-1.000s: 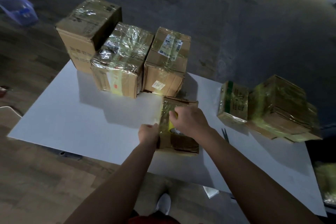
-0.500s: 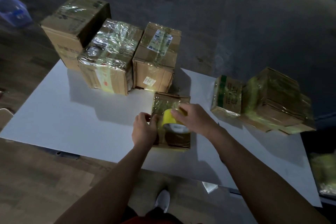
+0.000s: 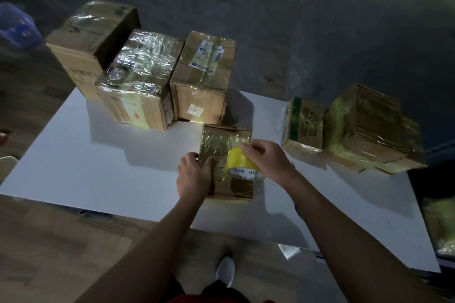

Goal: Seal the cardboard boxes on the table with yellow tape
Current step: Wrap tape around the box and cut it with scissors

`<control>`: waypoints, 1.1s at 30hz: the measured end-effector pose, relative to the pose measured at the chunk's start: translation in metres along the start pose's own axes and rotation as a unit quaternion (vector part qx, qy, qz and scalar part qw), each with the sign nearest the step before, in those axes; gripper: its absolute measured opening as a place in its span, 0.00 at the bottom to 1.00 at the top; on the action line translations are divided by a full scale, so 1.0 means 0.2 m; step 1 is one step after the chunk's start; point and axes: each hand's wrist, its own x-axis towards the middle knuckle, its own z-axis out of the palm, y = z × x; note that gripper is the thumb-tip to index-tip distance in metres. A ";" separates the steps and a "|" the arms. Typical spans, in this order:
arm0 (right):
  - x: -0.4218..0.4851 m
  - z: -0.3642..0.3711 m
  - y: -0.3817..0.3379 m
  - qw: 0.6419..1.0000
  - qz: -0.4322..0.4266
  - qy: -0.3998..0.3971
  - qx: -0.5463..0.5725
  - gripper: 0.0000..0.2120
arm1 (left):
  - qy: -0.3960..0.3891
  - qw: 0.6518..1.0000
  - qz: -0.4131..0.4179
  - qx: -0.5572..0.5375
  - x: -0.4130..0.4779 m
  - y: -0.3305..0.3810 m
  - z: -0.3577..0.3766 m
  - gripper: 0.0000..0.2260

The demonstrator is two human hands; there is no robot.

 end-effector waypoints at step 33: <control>-0.06 -0.11 0.31 0.978 -0.061 0.097 -0.174 0.25 | -0.127 0.848 0.378 0.349 -0.12 -0.01 0.05 0.43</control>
